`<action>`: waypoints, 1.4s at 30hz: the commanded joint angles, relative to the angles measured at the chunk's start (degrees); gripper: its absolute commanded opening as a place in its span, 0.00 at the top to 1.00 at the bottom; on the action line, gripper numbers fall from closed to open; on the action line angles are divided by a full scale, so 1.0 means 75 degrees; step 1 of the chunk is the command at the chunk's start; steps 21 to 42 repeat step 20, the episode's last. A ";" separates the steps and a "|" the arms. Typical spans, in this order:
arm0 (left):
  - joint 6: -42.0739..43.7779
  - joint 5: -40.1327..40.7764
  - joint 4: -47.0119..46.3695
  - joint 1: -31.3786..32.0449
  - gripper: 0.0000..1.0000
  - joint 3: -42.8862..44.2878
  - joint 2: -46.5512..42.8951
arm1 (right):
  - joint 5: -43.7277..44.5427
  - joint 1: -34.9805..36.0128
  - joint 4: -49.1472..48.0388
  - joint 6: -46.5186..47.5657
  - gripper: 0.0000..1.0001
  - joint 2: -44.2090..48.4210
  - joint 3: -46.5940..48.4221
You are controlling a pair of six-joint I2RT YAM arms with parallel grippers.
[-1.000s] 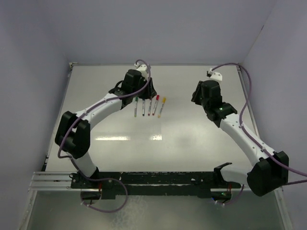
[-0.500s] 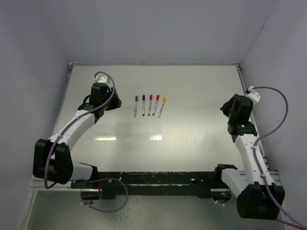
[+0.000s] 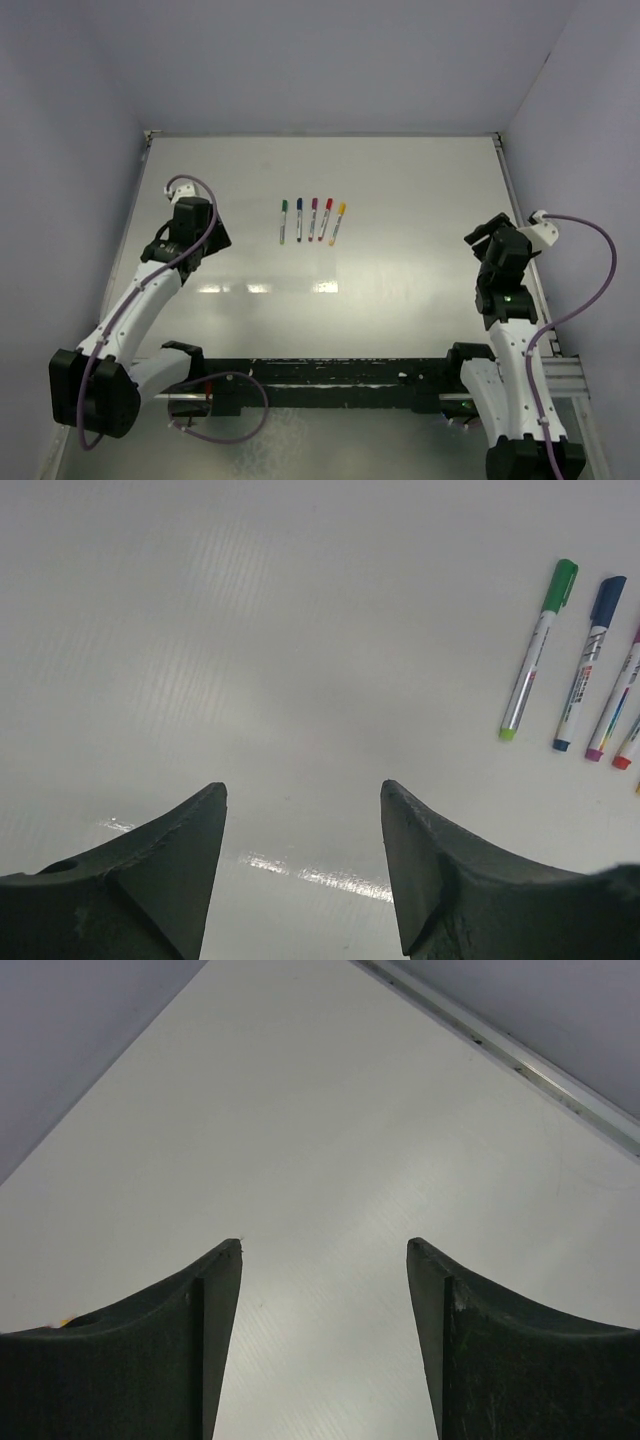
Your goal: Insert the pens into the pen caps
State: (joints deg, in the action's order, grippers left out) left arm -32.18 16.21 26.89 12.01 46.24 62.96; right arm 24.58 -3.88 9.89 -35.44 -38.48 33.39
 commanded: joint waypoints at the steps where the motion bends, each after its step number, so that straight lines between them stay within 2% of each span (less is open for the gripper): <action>1: 0.0056 0.0563 0.0431 -0.0022 0.33 -0.0102 -0.0589 | 0.0282 -0.0034 -0.0135 -0.0137 0.31 -0.0297 0.0107; 10: -0.0031 0.0850 0.0732 -0.0020 0.31 -0.0077 -0.0867 | 0.0121 -0.0034 -0.0135 -0.0174 0.31 -0.0483 0.0226; 17: 0.0036 0.0619 0.0382 -0.0020 0.35 -0.0295 -0.1000 | 0.0160 -0.0042 -0.0045 -0.0162 0.30 -0.0398 0.0241; 42: 0.0020 0.0505 0.0356 -0.0027 0.34 -0.0320 -0.1069 | 0.0191 -0.0034 -0.0041 -0.0164 0.30 -0.0331 0.0223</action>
